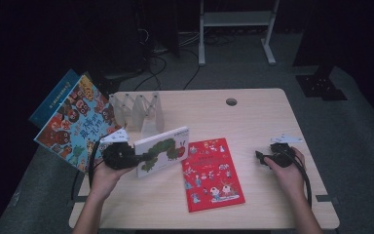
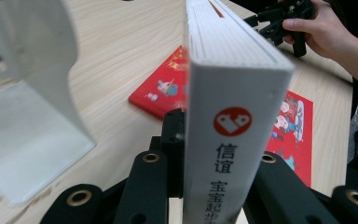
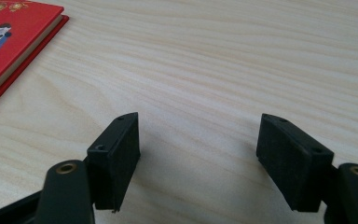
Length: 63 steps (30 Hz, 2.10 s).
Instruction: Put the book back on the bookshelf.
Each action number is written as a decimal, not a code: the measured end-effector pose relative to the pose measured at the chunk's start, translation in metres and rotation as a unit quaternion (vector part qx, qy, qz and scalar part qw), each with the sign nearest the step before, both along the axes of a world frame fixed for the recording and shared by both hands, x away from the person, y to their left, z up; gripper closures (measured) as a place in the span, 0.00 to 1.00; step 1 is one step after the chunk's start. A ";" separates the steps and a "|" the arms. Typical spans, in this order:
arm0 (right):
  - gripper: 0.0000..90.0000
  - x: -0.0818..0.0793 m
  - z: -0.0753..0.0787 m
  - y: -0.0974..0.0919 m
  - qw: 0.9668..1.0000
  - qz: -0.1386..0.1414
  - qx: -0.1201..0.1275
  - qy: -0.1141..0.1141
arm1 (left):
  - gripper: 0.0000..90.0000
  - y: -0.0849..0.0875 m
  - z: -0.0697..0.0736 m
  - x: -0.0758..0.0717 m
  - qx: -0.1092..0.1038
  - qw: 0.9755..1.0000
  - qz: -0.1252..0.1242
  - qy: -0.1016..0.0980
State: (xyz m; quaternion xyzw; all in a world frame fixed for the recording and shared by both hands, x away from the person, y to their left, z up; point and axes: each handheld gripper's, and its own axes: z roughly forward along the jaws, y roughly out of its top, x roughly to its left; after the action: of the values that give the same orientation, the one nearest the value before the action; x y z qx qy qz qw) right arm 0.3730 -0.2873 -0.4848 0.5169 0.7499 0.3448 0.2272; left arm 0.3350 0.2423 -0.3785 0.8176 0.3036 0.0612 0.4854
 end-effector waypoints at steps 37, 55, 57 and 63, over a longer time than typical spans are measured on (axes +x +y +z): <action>0.32 0.000 0.000 0.000 1.000 -0.001 0.000 0.000 | 0.84 0.085 -0.008 -0.017 -0.002 0.994 0.105 -0.007; 0.32 0.000 0.000 0.000 1.000 -0.001 0.000 0.000 | 0.84 0.050 -0.007 0.029 0.008 0.989 0.144 -0.038; 0.32 0.000 0.000 0.000 1.000 -0.001 0.000 0.000 | 0.84 0.048 -0.007 0.034 0.009 0.988 0.149 -0.039; 0.32 0.000 0.000 0.000 1.000 -0.001 0.001 0.000 | 0.84 0.044 -0.010 0.051 0.003 0.986 0.159 -0.043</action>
State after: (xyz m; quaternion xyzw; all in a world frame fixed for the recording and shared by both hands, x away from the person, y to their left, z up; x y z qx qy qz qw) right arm 0.3730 -0.2873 -0.4847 0.5177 0.7494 0.3448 0.2270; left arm 0.3857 0.2865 -0.3887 0.7570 0.4087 0.1736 0.4793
